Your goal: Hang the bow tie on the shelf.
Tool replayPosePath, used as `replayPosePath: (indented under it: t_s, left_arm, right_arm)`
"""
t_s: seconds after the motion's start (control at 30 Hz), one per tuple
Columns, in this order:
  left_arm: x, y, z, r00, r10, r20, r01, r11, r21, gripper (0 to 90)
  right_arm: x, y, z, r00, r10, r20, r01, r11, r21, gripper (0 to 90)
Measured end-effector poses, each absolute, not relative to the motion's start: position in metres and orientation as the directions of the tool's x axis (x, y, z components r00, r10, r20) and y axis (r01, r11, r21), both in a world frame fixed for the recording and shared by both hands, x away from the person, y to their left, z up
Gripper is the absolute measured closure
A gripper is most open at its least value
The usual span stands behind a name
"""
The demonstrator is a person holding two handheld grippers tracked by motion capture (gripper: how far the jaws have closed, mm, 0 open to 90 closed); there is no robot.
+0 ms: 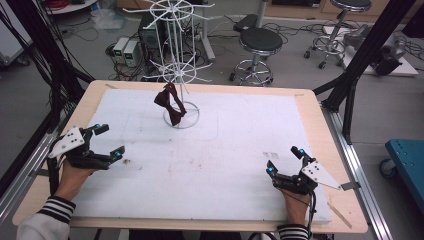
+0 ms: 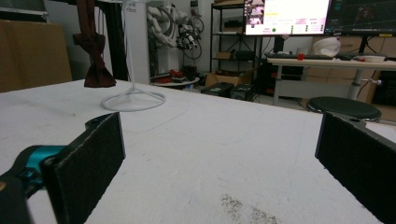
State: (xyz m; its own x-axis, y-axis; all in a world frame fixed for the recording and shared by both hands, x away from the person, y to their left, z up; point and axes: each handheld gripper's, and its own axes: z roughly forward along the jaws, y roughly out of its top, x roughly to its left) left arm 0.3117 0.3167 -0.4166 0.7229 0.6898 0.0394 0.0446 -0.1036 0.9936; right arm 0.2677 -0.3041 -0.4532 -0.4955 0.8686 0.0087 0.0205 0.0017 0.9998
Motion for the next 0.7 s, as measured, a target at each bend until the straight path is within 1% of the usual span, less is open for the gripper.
replayPosePath:
  t_s: [0.17, 0.3, 0.4, 0.7]
  left_arm:
    - [0.301, 0.32, -0.439, 0.702, 0.712, 0.013, 0.047, -0.065, 0.997, 1.7]
    - [0.296, 0.319, -0.45, 0.69, 0.724, 0.002, 0.038, -0.04, 0.998, 1.7]
    - [0.294, 0.319, -0.451, 0.687, 0.726, 0.013, 0.012, -0.029, 1.0, 1.7]
    - [0.292, 0.318, -0.453, 0.678, 0.735, 0.004, 0.006, -0.011, 1.0, 1.7]
  right_arm:
    - [0.268, -0.304, -0.453, -0.493, 0.87, 0.009, 0.023, 0.003, 1.0, 0.8]
    - [0.268, -0.304, -0.453, -0.495, 0.869, 0.013, 0.028, 0.002, 1.0, 0.8]
    - [0.268, -0.304, -0.453, -0.495, 0.869, 0.008, 0.025, 0.004, 1.0, 0.8]
    - [0.268, -0.303, -0.453, -0.488, 0.872, 0.016, 0.032, -0.001, 0.999, 0.8]
